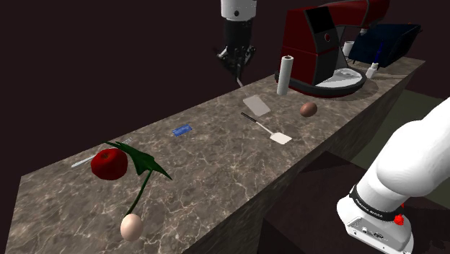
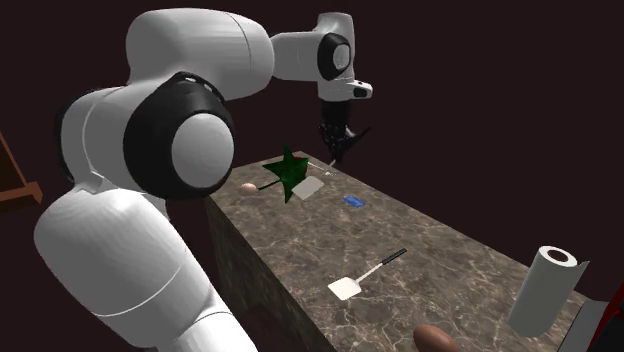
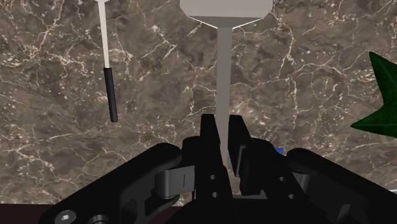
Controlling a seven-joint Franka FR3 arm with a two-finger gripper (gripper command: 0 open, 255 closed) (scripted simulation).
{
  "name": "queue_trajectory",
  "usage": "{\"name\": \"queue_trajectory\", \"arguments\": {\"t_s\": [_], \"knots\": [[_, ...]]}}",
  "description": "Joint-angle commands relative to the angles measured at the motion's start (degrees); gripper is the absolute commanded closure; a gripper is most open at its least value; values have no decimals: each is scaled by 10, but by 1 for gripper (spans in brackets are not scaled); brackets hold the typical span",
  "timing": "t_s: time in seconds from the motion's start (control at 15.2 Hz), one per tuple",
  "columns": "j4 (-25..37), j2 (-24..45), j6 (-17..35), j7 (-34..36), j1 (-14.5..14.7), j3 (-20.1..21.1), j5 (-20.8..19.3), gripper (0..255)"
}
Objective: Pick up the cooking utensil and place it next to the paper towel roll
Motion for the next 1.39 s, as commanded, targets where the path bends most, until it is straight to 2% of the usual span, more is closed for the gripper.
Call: {"name": "queue_trajectory", "arguments": {"t_s": [0.0, 0.66, 1.32], "knots": [[-25, -24, 1, -31, -9, -20, 4, 255], [-103, -102, -2, -174, -51, -123, -8, 255], [-117, -118, -5, -314, -97, -227, -43, 255]]}}
